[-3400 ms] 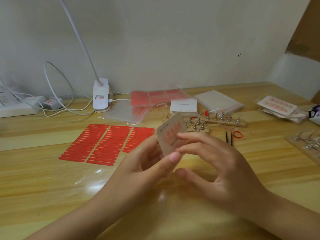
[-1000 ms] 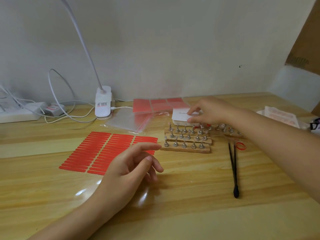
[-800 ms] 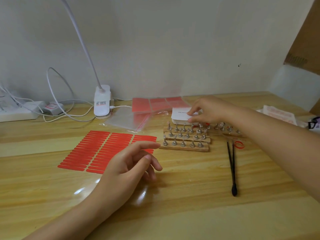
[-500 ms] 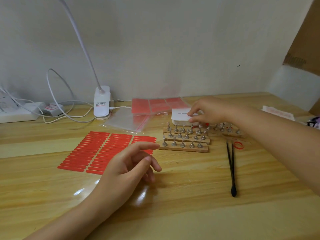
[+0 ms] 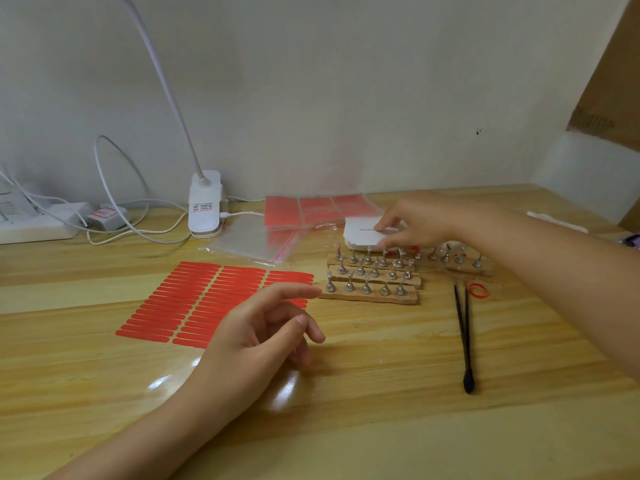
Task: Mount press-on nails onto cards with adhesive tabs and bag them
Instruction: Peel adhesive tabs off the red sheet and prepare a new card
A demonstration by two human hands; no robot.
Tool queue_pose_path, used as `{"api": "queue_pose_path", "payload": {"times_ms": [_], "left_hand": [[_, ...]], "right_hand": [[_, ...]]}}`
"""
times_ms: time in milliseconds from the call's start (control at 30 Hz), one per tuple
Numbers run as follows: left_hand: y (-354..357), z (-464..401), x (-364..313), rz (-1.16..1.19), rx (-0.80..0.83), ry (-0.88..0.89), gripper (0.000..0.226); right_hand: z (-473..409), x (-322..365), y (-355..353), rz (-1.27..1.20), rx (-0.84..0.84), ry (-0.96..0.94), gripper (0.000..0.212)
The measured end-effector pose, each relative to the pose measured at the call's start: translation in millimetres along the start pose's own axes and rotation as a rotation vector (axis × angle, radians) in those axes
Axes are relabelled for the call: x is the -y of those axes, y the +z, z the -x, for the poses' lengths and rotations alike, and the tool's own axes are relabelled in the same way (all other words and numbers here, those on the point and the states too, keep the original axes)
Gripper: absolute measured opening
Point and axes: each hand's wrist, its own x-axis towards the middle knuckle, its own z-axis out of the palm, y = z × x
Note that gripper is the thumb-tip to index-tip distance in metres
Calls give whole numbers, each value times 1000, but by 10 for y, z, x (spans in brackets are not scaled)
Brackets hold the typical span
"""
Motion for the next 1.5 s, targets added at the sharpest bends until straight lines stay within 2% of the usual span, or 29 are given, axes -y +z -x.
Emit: {"api": "queue_pose_path", "payload": {"times_ms": [333, 400, 567, 667, 833, 1100, 1267, 1333, 1400, 1500], "left_hand": [[-5, 0, 8, -2, 4, -1, 33], [-4, 1, 10, -2, 2, 1, 32], [-8, -2, 19, -2, -1, 0, 32], [-12, -7, 28, -11, 0, 3, 33], [-12, -6, 27, -11, 0, 2, 32], [-9, 2, 10, -16, 0, 0, 32], [3, 2, 10, -16, -11, 8, 26], [5, 5, -1, 7, -24, 9, 19], [3, 9, -18, 24, -33, 5, 25], [3, 10, -38, 45, -58, -17, 30]], "right_hand": [[32, 28, -75, 9, 39, -42, 38], [52, 51, -80, 95, 8, -71, 35], [44, 151, -58, 552, -153, -106, 24], [37, 173, -28, 643, -214, -119, 24], [65, 103, -7, 390, -380, -160, 35], [58, 41, 77, -31, -342, -5, 27], [204, 89, -13, 81, -592, -37, 23], [324, 179, -54, 103, -725, -189, 17], [461, 286, -45, 181, -838, -352, 16], [660, 461, 70, 269, -952, -453, 17]]}}
